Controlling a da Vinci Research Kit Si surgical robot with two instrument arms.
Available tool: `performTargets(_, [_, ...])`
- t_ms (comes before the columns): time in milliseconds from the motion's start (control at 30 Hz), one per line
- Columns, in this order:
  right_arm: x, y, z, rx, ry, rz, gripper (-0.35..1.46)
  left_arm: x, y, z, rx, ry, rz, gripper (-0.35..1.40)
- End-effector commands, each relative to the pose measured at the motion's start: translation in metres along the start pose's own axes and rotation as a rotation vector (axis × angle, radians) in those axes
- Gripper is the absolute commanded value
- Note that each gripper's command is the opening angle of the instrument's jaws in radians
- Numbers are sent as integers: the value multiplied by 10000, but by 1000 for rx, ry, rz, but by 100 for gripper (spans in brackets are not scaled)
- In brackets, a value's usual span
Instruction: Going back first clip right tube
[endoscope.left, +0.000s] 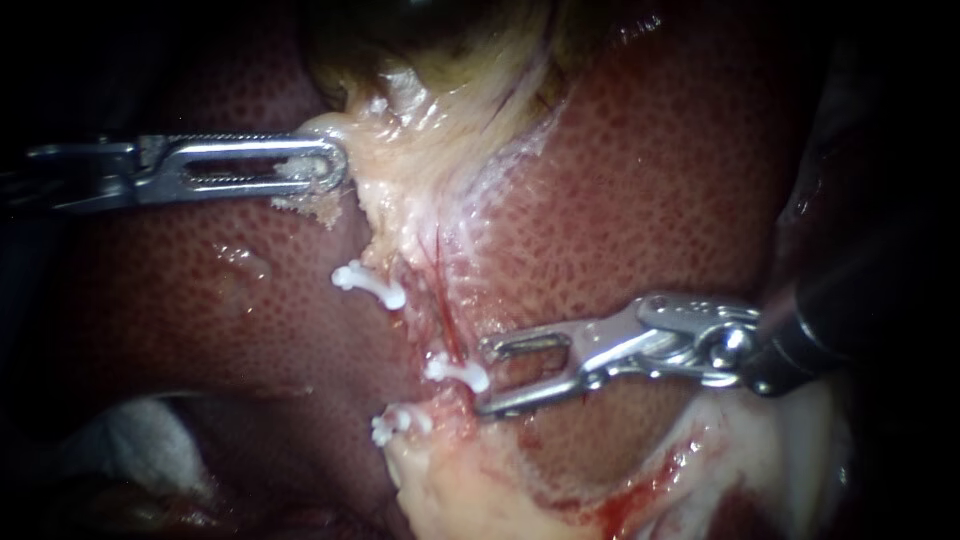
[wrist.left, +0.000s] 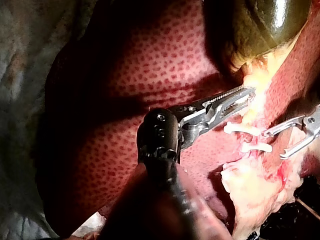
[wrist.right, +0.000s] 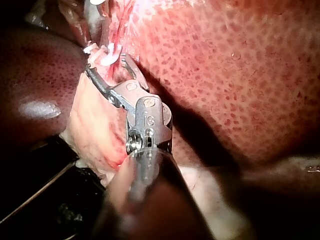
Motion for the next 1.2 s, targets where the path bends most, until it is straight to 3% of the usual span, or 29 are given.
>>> performTargets(33, [6,-1,-10,-6,2,-18,49,0,0,0,0,0,0,-35])
performTargets(333, [55,-21,-62,-58,39,-146,49,-2,-3,1,-2,-2,2,-35])
performTargets(500, [73,-33,-82,-75,45,-187,49,-3,-3,2,-2,-1,3,-35])
performTargets(900, [78,-42,-97,-73,46,-213,49,-15,-11,12,-7,0,17,-35])
performTargets(1200, [76,-43,-98,-69,45,-214,49,-40,-35,55,-17,-38,30,-35])
